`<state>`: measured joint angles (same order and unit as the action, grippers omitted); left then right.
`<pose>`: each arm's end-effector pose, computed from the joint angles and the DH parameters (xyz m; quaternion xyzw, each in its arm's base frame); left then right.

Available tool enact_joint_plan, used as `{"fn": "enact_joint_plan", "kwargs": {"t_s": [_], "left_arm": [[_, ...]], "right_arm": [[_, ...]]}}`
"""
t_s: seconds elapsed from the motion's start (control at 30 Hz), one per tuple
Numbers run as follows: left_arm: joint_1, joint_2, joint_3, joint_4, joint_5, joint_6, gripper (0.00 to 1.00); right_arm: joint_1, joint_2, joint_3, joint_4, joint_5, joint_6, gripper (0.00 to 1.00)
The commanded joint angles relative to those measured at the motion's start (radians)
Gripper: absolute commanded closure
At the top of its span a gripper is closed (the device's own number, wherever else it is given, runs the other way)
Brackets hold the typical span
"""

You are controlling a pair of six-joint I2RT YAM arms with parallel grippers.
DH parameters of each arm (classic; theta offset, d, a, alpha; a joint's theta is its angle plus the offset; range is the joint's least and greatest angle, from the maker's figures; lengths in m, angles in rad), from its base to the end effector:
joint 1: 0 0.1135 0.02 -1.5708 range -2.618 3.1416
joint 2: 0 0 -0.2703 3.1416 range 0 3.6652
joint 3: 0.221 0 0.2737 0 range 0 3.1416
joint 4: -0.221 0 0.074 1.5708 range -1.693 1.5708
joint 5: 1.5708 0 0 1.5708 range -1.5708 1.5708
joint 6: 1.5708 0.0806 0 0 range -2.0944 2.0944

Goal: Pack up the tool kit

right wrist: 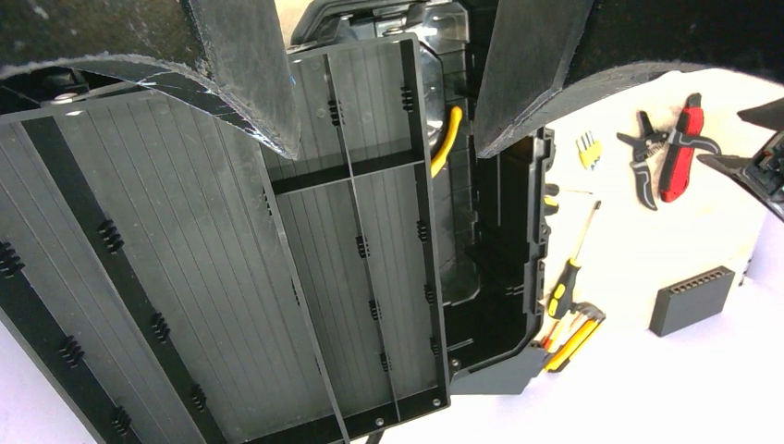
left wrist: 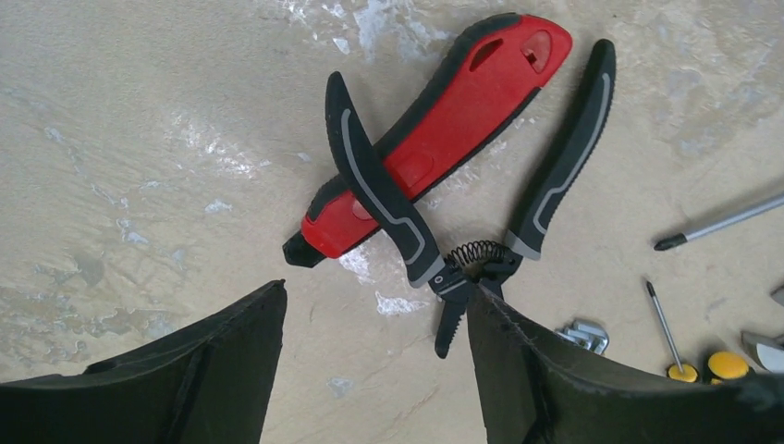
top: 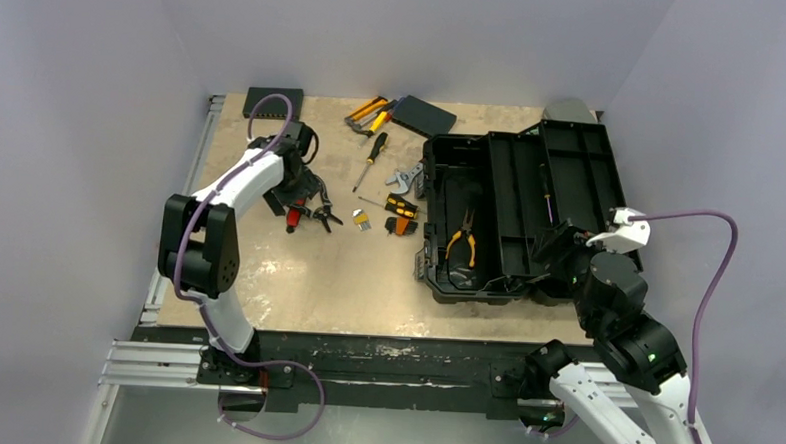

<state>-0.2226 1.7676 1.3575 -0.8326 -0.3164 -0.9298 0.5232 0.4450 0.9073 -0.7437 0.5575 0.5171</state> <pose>0.3861 -0.0617 0.1846 -0.3615 0.9051 0.0425 0.2199 0.1296 0.0256 0.3631 0.1630 0.7689 0.0963 0.6107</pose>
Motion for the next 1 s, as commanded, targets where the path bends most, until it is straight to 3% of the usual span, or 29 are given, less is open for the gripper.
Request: {"fn": "enact_joint_plan", "kwargs": {"t_s": [0.0, 0.37, 0.8, 0.97], "left_arm": [[0.03, 0.033, 0.016, 0.015, 0.015, -0.041, 0.33], [0.112, 0.093, 0.087, 0.048, 0.037, -0.031, 0.46], [0.154, 0.178, 0.105, 0.056, 0.083, -0.051, 0.51], [0.176, 0.199, 0.105, 0.063, 0.091, -0.054, 0.64]], "right_arm": [[0.0, 0.018, -0.004, 0.042, 0.007, 0.001, 0.33], [0.001, 0.018, -0.006, 0.038, 0.008, 0.002, 0.33], [0.001, 0.021, 0.0, 0.039, 0.004, -0.003, 0.33], [0.001, 0.02, 0.001, 0.036, 0.002, -0.001, 0.33]]}}
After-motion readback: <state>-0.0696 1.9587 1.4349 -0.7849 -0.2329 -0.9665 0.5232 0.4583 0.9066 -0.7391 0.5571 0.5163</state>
